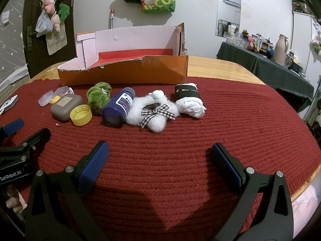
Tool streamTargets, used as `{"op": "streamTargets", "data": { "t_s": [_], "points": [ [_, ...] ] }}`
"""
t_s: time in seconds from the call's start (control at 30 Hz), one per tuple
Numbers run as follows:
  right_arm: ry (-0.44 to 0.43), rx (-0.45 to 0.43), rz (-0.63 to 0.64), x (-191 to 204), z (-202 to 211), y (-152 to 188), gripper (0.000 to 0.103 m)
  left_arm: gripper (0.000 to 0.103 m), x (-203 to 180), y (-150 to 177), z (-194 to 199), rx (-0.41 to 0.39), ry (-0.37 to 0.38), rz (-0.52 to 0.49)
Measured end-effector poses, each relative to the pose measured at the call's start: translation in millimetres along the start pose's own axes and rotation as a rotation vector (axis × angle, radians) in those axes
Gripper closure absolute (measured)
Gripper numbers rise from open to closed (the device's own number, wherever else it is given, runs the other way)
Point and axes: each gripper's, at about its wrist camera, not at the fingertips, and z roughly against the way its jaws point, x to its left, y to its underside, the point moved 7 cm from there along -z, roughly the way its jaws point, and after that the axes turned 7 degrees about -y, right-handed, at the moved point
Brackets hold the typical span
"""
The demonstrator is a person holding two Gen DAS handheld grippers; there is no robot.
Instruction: Organize objects
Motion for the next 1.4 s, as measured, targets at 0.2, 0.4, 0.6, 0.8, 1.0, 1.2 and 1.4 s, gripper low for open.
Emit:
{"op": "streamTargets", "data": {
  "t_s": [0.2,0.4,0.6,0.8,1.0,1.2,1.4],
  "points": [
    [0.0,0.0,0.0,-0.1,-0.1,-0.4,0.0,0.0,0.1,0.0,0.0,0.0,0.0,0.0],
    [0.0,0.003,-0.001,-0.5,0.3,-0.7,0.0,0.0,0.0,0.0,0.1,0.0,0.0,0.0],
    [-0.017,0.015,-0.007,-0.4,1.6,-2.3,0.0,0.0,-0.4,-2.4,0.6,0.017,0.005,-0.003],
    [-0.029,0.002,-0.031,-7.7,8.7,-10.3,0.0,0.0,2.7,-11.8,5.3,0.056,0.05,-0.004],
    [-0.021,-0.013,-0.041,-21.1,13.6,-33.7,0.0,0.0,9.0,-23.9,5.0,0.101,0.083,-0.026],
    [0.022,0.015,-0.049,-42.2,1.4,-54.3,0.0,0.0,27.1,-41.1,-9.9,0.121,0.076,-0.032],
    [0.049,0.063,-0.059,-57.6,-15.6,-68.2,0.0,0.0,42.9,-49.4,-32.5,0.165,0.071,-0.043]
  ]
}}
